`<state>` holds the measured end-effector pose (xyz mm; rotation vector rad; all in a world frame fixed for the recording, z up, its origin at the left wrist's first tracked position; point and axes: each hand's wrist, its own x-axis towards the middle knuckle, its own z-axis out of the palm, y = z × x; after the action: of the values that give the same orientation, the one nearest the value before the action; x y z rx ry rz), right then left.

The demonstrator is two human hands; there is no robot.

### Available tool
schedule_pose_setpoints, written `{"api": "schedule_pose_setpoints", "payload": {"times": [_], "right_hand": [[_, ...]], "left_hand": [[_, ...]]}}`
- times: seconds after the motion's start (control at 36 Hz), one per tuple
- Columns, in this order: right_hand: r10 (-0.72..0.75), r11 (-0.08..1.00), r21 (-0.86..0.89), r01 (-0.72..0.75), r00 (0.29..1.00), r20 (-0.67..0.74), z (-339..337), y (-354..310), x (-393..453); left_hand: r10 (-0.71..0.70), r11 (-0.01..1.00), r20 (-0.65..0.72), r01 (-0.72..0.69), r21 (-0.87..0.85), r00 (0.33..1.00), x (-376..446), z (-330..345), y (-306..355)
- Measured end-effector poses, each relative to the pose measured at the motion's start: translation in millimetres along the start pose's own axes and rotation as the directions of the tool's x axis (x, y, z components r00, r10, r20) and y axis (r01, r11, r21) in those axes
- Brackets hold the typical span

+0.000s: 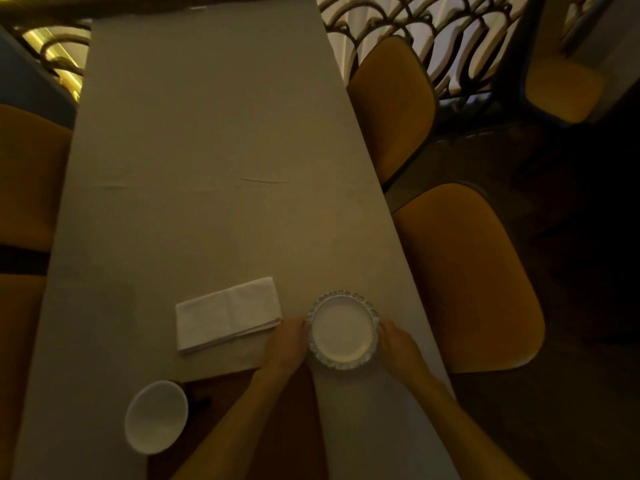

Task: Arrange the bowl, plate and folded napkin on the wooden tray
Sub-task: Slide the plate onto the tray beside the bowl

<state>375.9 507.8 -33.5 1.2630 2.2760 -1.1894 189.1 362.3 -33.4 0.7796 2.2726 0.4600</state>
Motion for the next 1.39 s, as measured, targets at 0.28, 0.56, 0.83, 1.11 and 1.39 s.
{"api": "schedule_pose_setpoints", "payload": {"times": [0.28, 0.56, 0.83, 1.11, 1.39], "right_hand": [[0.017, 0.999, 0.048, -0.010, 0.989, -0.146, -10, -17, -17], [-0.076, 0.996, 0.029, 0.082, 0.981, -0.176, -4, -49, -48], [-0.083, 0.997, -0.005, 0.083, 0.995, -0.055, 41, -64, -73], [-0.053, 0.998, -0.022, 0.053, 0.998, 0.036, 82, -64, -91], [0.005, 1.000, 0.023, -0.006, 0.999, 0.039, 106, -63, -97]], "left_hand": [[0.101, 0.993, -0.125, -0.107, -0.042, 0.987, -12, -29, 16], [0.100, 0.986, -0.244, -0.129, -0.104, 0.965, -54, -46, -7], [-0.042, 0.971, -0.203, -0.008, -0.240, 0.978, -102, -35, -62], [-0.137, 0.967, -0.133, 0.103, -0.234, 0.982, -123, -12, -105], [-0.184, 0.950, -0.074, 0.158, -0.268, 0.980, -131, -2, -125]]}}
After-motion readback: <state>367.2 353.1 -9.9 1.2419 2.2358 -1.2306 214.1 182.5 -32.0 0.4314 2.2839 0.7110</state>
